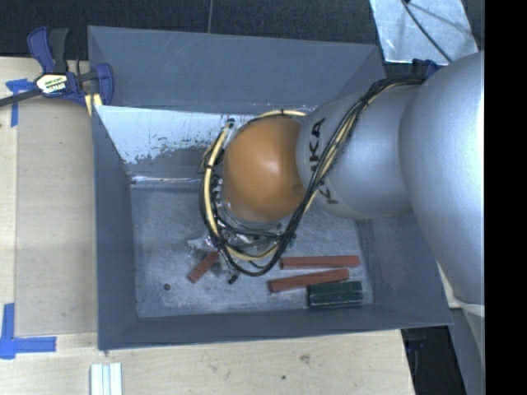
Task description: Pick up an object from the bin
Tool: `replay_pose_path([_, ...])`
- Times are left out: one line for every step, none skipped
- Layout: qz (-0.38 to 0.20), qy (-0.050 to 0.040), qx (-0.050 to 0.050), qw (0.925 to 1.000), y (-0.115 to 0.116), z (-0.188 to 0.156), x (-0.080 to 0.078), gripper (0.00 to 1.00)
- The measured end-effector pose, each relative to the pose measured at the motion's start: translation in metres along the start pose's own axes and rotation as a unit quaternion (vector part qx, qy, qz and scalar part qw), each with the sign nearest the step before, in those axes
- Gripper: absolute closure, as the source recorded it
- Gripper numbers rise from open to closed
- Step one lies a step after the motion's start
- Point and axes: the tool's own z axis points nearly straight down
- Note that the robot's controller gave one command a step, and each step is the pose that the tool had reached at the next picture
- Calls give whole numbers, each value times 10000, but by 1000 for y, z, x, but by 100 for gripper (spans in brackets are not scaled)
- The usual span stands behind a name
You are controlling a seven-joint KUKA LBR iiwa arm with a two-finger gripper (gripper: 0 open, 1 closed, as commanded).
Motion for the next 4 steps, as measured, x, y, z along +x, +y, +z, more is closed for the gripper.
replay_pose_path([-629,-21,29,9980,-1,-141,-3,100])
replay_pose_path([-1027,17,0,9947,-38,-81,-24,100])
replay_pose_path([-1658,0,-2,9862,-4,-74,-66,100])
replay_pose_path([-1631,7,-4,9866,-6,-74,-65,0])
